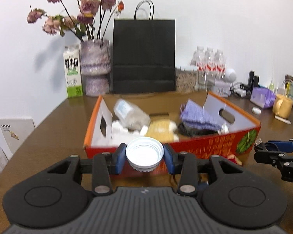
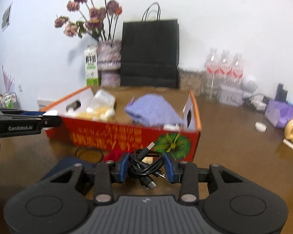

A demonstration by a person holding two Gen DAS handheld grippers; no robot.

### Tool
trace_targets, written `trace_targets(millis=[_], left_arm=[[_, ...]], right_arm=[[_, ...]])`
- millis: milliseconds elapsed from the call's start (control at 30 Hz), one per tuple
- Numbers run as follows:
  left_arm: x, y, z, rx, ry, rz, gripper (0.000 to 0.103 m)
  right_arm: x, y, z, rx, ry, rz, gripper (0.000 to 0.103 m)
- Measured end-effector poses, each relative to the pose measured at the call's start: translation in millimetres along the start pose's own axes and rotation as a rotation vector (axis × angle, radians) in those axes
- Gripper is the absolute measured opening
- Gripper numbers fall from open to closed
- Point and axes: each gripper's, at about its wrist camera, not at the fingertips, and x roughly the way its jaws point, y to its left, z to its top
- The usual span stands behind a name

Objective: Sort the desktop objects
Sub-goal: 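Carry the white lid and black cable into the box and open both tools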

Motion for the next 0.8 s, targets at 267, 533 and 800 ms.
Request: trace_targets(millis=[267,533,800], left_arm=[[9.9,-1.2,39.2,-0.014,-0.092,0.016,0.041],[50.0,1.2,68.4,-0.049,-0.114,0.063,0.041],[92.2,6.4,51.2,-0.023,-0.032,0.104,0.041]], right_arm=[[14.3,4.2,45.5,-0.006,-0.091,0.016,0.037],[65.9,22.0,90.7,-0.004,-0.138,0.049,0.037],[114.1,24.5,79.9,-0.003,-0.072,0.067,0.037]])
